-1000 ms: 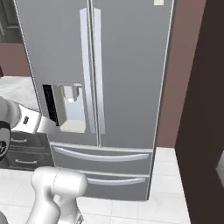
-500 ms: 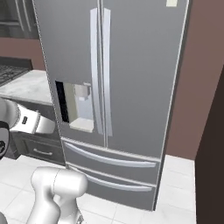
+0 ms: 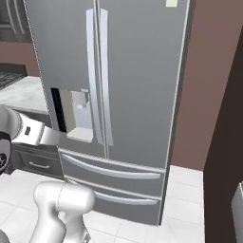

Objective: Move the hot dog bun to the plate on the dining table and place the condiment next to that plate. Then navigate to the fridge and take the sausage and place it on the plate as well.

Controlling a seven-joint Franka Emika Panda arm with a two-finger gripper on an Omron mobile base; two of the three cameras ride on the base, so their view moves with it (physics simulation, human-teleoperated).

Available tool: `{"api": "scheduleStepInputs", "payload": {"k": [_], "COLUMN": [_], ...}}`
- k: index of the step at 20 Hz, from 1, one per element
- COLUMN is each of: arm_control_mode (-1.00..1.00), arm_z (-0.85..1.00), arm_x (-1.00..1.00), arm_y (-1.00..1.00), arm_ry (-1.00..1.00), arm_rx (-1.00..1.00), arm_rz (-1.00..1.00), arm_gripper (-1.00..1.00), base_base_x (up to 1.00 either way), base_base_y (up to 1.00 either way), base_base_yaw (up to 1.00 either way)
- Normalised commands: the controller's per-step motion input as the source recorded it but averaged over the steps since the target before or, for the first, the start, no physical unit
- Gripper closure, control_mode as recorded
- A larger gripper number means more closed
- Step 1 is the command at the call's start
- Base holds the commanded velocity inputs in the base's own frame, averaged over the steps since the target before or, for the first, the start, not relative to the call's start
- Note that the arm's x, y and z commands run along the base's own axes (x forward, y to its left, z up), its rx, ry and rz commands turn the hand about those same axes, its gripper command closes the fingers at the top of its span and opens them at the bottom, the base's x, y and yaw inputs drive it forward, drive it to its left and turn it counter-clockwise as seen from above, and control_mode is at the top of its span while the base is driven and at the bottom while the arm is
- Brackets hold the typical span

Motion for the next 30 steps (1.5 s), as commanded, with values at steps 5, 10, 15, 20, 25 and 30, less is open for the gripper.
{"api": "scheduleStepInputs", "payload": {"k": [5, 10, 15, 20, 25, 30], "arm_control_mode": [1.00, 1.00, 1.00, 1.00, 1.00, 1.00], "arm_z": [0.00, 0.00, 0.00, 0.00, 0.00, 0.00], "arm_x": [0.00, 0.00, 0.00, 0.00, 0.00, 0.00], "arm_y": [0.00, 0.00, 0.00, 0.00, 0.00, 0.00], "arm_ry": [0.00, 0.00, 0.00, 0.00, 0.00, 0.00], "arm_rx": [0.00, 0.00, 0.00, 0.00, 0.00, 0.00], "arm_rz": [0.00, 0.00, 0.00, 0.00, 0.00, 0.00], "arm_gripper": [-1.00, -1.00, -1.00, -1.00, -1.00, -1.00], "base_base_x": [0.22, 0.06, 0.00, 0.02, 0.10, 0.04], "base_base_y": [0.26, 0.23, 0.24, 0.35, 0.36, 0.05], "base_base_yaw": [-0.27, -0.11, -0.01, -0.01, -0.02, -0.02]}}
